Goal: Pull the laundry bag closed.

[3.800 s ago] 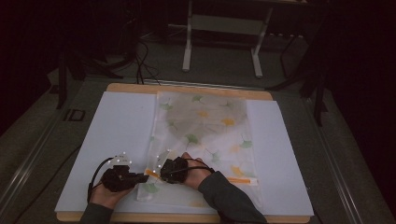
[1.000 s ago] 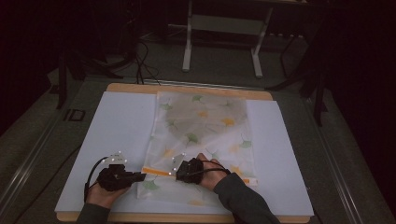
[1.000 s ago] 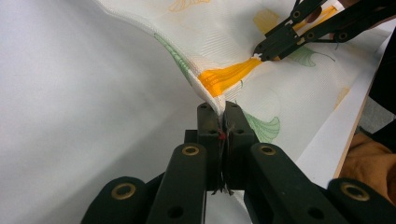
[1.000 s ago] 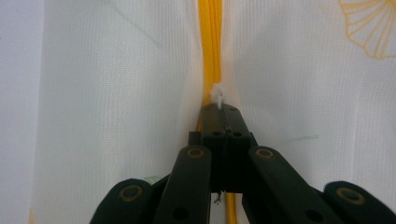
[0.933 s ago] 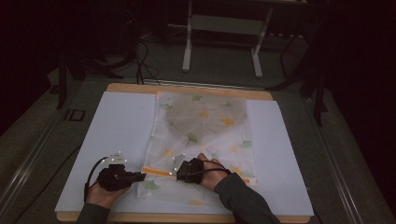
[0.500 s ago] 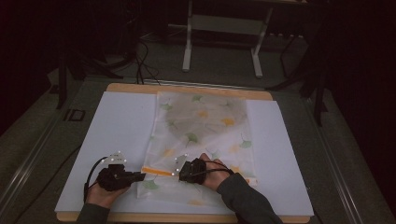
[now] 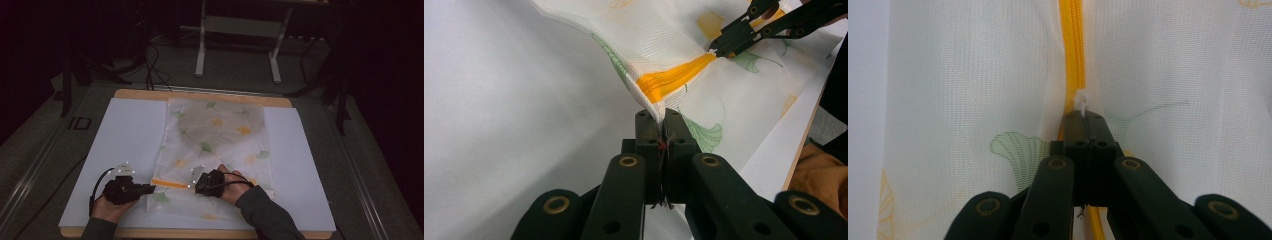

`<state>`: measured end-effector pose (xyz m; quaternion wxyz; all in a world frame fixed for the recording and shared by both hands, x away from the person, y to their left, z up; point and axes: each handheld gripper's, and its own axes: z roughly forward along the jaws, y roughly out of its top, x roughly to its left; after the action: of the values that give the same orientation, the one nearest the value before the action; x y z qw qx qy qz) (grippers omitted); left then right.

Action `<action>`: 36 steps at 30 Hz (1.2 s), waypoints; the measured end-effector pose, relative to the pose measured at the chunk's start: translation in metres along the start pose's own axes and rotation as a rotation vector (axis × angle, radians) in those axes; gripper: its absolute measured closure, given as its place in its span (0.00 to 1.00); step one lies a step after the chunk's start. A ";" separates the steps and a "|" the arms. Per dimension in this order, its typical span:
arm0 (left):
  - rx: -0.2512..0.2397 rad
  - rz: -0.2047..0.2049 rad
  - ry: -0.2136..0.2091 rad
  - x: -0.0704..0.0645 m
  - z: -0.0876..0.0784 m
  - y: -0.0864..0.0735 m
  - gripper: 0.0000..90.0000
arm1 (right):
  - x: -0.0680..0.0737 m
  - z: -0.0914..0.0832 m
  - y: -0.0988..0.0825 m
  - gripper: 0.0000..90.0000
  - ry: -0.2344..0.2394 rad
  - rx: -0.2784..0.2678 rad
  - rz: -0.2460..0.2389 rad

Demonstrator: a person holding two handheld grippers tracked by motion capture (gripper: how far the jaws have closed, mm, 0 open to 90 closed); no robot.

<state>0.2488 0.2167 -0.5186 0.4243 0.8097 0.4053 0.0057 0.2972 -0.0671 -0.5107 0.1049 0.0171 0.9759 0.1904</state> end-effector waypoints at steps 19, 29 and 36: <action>-0.010 -0.007 0.007 0.001 -0.002 0.000 0.98 | -0.002 -0.008 -0.018 1.00 -0.014 0.016 0.023; -0.013 -0.007 0.009 0.002 -0.004 0.000 0.98 | -0.003 -0.011 -0.025 1.00 -0.027 0.028 0.023; -0.015 -0.010 0.011 0.002 -0.004 -0.001 0.98 | -0.003 -0.013 -0.030 1.00 -0.030 0.034 0.027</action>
<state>0.2482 0.2207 -0.5170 0.4283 0.8044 0.4115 0.0112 0.2975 -0.1001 -0.5096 0.1165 0.0348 0.9771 0.1749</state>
